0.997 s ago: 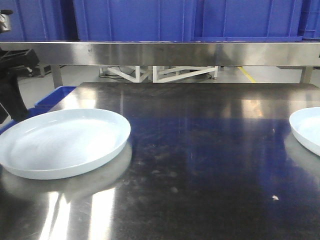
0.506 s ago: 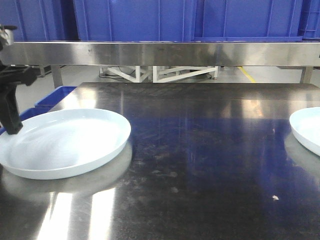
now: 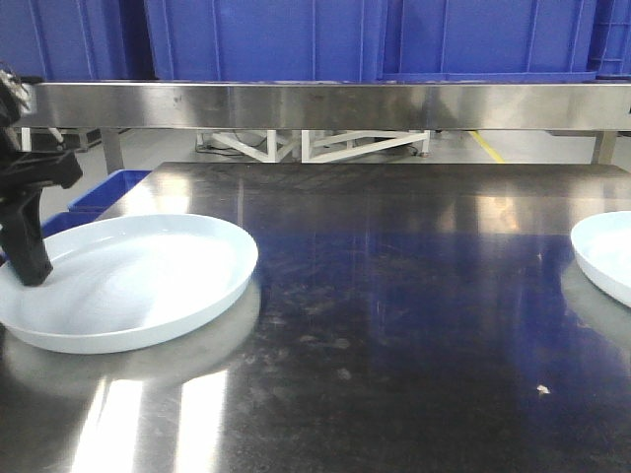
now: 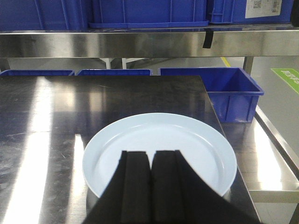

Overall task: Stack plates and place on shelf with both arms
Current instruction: 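Lower the left gripper and grasp the rim of the nearer white plate, then lift the white plate with the left gripper and set it mid-table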

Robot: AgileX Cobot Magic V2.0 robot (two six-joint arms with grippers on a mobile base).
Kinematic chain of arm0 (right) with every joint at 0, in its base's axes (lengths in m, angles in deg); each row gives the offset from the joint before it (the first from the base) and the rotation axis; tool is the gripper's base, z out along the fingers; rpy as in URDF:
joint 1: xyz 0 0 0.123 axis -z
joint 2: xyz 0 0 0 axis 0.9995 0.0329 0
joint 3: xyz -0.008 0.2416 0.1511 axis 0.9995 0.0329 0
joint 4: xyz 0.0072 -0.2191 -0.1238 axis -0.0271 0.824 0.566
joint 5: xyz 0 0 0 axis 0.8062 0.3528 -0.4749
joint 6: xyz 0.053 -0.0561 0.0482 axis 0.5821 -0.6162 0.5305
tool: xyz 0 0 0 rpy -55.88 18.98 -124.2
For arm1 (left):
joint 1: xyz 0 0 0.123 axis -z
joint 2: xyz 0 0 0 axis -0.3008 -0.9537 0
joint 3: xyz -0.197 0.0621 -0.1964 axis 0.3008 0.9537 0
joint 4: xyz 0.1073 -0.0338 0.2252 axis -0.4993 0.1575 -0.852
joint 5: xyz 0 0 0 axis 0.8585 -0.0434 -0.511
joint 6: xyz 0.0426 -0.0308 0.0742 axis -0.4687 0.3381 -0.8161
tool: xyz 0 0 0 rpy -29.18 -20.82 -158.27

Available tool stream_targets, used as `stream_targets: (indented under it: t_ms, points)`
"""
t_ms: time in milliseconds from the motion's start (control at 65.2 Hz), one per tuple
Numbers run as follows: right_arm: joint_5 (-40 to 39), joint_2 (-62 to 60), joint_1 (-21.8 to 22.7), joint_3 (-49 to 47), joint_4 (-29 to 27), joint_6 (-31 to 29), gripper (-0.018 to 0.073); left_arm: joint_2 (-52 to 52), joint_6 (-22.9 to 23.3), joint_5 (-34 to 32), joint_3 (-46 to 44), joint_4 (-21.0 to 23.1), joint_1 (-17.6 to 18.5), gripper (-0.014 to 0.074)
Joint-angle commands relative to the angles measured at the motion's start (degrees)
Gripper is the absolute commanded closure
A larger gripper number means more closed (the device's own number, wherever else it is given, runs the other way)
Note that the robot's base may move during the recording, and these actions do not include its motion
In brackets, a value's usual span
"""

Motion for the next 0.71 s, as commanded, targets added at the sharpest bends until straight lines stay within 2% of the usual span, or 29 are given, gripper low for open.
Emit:
stream_targets:
  t_ms: [0,77,230,384,506,690]
  points:
    - [-5.14,-1.04,0.01,-0.08,0.47,-0.27,0.0504,2.10,0.41,-0.37,-1.74,1.13,0.33,0.0341]
    - [-5.14,-1.04,0.01,-0.08,0.47,-0.27,0.0504,2.10,0.41,-0.33,-1.74,1.13,0.33,0.0381]
    - [-5.14,-1.04,0.01,-0.08,0.47,-0.27,0.0504,2.10,0.41,1.24,-1.74,1.13,0.33,0.0520]
    - [-5.14,-1.04,0.01,-0.08,0.47,-0.27,0.0504,2.53,0.41,5.21,-3.84,1.13,0.33,0.0514]
    - [-5.14,-1.04,0.01,-0.08,0.47,-0.27,0.0504,3.55,0.41,8.99,-6.80,3.10,0.33,0.0514]
    - [-5.14,-1.04,0.01,-0.08,0.47,-0.27,0.0504,5.39,-0.20,11.66,-10.19,11.19,0.48,0.0514]
